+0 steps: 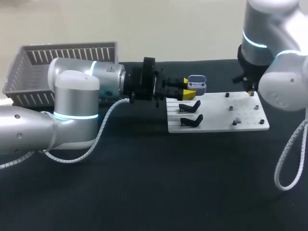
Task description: Pick up each earbud case from the left stands, insert the matching earbuds, close the lid, and place the case in the box.
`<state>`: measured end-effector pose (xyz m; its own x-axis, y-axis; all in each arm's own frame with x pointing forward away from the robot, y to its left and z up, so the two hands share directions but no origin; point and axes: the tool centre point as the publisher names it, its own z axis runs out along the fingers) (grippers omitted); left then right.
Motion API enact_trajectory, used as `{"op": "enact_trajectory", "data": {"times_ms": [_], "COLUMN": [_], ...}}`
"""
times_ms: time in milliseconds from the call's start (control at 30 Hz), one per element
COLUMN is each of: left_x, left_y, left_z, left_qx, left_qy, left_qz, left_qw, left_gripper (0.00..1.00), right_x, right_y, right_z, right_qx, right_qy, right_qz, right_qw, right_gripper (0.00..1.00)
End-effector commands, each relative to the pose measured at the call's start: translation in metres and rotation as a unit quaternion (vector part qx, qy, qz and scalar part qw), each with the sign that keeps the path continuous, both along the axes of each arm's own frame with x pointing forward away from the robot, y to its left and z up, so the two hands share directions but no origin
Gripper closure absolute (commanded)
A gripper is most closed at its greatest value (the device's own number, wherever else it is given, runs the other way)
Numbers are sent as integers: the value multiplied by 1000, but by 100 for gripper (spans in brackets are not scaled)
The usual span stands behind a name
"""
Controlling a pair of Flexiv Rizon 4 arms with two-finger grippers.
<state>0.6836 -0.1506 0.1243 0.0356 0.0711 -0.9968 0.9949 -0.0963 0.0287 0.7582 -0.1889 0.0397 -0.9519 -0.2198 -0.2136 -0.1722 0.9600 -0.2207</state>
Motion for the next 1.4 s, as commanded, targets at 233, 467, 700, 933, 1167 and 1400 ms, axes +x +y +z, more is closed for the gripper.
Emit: {"op": "enact_trajectory", "data": {"times_ms": [233, 467, 700, 933, 1167, 1400], "left_x": [0, 0, 0, 0, 0, 0], "left_y": [0, 0, 0, 0, 0, 0], "left_z": [-1, -1, -1, -1, -1, -1], "left_qx": [-1, -1, -1, -1, -1, -1], "left_qy": [-1, -1, -1, -1, -1, -1], "left_qz": [1, 1, 1, 1, 1, 1], "left_qw": [1000, 1000, 1000, 1000, 1000, 1000], "left_gripper": [100, 100, 100, 100, 100, 100], "right_x": [-65, -109, -136, -151, -153, -153], "right_y": [20, 57, 93, 131, 136, 136], "right_z": [55, 92, 112, 133, 134, 134], "right_qx": [21, 58, 61, 58, 60, 60], "right_qy": [-11, -19, -11, -2, -1, -1], "right_qz": [-18, -34, -43, -69, -71, -71], "right_qw": [1000, 998, 997, 996, 996, 996], "right_gripper": [100, 100, 100, 100, 100, 100]}}
